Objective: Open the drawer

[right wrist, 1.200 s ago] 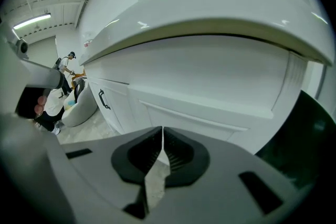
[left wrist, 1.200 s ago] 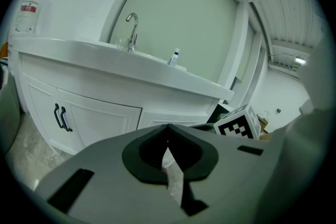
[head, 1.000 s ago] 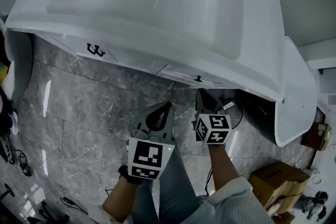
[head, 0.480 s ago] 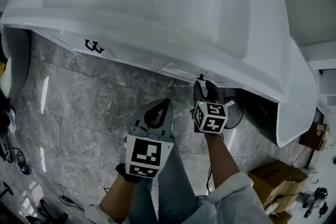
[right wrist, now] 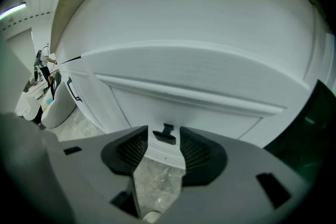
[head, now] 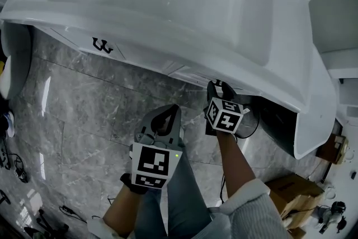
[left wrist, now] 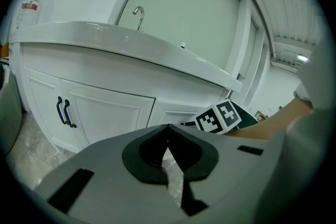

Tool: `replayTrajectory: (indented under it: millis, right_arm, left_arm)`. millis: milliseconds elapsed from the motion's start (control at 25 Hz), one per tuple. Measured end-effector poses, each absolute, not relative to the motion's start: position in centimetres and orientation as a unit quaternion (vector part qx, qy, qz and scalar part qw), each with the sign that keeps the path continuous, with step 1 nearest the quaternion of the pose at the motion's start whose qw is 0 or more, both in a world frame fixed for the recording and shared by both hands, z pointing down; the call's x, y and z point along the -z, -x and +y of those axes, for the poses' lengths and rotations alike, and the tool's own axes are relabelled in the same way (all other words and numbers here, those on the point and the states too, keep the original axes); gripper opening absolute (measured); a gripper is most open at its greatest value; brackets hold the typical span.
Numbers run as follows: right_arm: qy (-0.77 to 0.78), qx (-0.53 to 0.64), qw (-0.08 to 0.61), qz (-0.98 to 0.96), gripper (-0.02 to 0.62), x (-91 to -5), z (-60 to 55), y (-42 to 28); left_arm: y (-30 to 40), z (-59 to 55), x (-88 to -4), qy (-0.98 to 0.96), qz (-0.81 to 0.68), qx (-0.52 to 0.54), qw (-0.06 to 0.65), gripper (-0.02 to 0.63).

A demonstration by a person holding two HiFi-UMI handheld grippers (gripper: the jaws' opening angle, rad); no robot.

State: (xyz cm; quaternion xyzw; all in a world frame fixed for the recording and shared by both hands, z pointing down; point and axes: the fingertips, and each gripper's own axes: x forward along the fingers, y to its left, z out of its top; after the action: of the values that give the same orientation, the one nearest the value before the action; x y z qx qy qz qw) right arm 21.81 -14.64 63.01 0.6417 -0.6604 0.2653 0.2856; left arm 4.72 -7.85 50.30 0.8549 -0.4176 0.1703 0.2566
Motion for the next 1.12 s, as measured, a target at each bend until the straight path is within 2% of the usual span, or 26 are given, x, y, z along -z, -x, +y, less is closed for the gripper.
replayTrajectory:
  millis: [320,800,1120]
  right_arm:
    - [-0.655,-0.294,0.276,-0.639,0.147,-63.6,-15.1,-22.3]
    - [-0.581,-0.257,0.351,-0.688,0.120,-64.0,-14.7,-21.7]
    - [-0.562,-0.264,0.348,-0.702,0.113,-63.8,-13.8,-21.2]
  left_arm:
    - [-4.1,-7.6,-51.1,-0.849,-0.421,-0.175,0.265,0.015]
    - [-4.0,-7.3,-51.4,-0.844,-0.423,-0.168,0.282,0.015]
    - [-4.7,-6.7,-50.9,-0.848,-0.418,-0.168,0.279,0.015]
